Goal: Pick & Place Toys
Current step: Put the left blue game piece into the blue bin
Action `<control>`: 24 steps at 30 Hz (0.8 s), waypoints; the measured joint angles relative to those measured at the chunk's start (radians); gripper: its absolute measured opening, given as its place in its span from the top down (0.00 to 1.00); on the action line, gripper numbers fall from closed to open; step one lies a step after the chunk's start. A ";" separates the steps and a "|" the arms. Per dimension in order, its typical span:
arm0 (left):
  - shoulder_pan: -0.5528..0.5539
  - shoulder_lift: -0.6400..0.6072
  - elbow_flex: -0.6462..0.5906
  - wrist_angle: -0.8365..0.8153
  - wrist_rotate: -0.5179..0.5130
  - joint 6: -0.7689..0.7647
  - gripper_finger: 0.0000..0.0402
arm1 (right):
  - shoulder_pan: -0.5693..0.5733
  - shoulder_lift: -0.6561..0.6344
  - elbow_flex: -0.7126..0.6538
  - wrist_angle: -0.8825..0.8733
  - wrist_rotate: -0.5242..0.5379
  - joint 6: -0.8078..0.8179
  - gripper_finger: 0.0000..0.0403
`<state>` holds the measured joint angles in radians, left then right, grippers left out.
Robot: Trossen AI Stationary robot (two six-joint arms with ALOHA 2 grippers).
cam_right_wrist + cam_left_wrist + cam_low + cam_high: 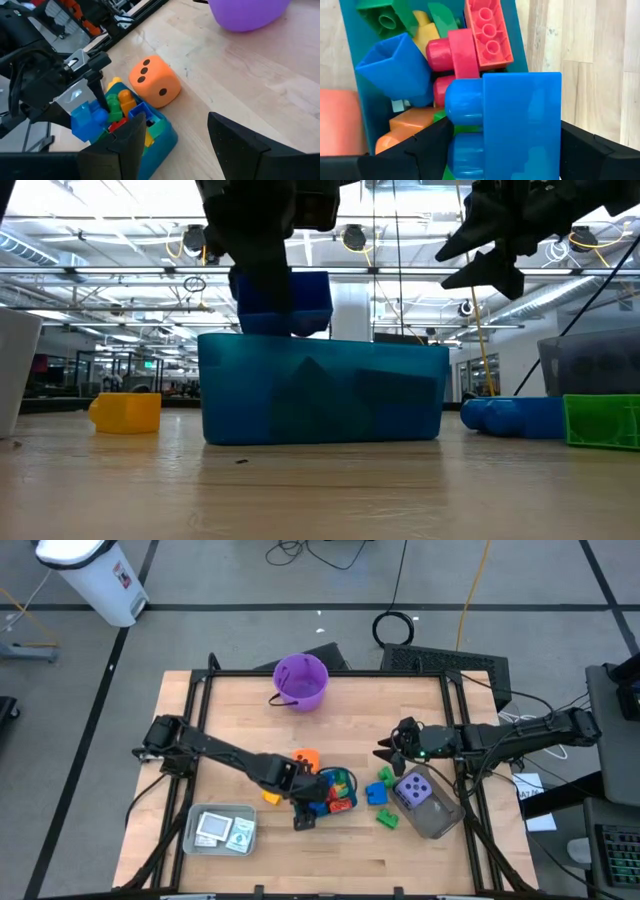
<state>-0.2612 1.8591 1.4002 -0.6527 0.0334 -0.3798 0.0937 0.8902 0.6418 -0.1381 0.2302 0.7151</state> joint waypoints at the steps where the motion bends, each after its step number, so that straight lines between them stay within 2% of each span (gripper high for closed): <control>1: 0.004 0.000 0.000 0.000 0.003 -0.001 0.25 | 0.000 0.000 0.000 0.000 0.000 0.000 0.49; 9: 0.029 0.000 0.000 -0.001 0.037 -0.021 0.24 | 0.000 0.000 0.000 0.000 -0.052 0.000 0.49; 16: 0.034 0.000 0.000 -0.001 0.064 -0.007 0.24 | 0.000 0.000 0.000 0.000 -0.052 -0.001 0.49; 24: 0.044 -0.062 0.000 -0.048 0.063 0.008 0.24 | 0.000 0.000 0.000 -0.001 -0.052 -0.001 0.49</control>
<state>-0.2167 1.7976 1.3998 -0.7002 0.0967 -0.3720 0.0937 0.8902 0.6419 -0.1389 0.1780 0.7139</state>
